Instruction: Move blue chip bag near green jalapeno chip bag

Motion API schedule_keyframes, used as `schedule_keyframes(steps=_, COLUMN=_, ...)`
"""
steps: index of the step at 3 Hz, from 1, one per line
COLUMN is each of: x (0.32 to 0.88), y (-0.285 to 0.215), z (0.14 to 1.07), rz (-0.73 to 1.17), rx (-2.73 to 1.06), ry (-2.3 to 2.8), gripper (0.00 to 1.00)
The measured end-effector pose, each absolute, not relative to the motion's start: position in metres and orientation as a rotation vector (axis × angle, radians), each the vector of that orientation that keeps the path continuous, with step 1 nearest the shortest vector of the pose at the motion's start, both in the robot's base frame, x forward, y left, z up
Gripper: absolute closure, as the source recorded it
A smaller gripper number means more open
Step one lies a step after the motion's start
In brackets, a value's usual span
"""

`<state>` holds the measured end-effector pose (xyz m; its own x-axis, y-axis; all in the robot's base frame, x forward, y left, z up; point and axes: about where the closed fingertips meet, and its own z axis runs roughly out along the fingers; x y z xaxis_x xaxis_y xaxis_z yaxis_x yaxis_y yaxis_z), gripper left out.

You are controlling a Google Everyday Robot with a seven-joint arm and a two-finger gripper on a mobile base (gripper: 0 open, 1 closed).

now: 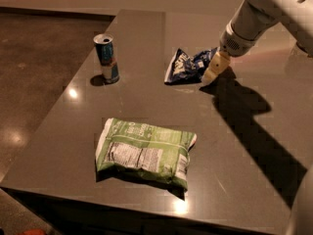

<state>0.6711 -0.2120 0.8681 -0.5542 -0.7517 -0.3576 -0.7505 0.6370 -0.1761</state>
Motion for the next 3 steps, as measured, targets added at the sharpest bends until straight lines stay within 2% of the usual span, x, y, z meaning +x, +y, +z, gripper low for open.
schedule_keyframes(steps=2, x=0.66, y=-0.206, z=0.88, rz=0.068, rx=-1.137, ry=2.44, gripper=0.59)
schedule_keyframes(steps=3, x=0.637, y=-0.206, z=0.899, rz=0.117, rx=-1.123, ry=2.401, gripper=0.82)
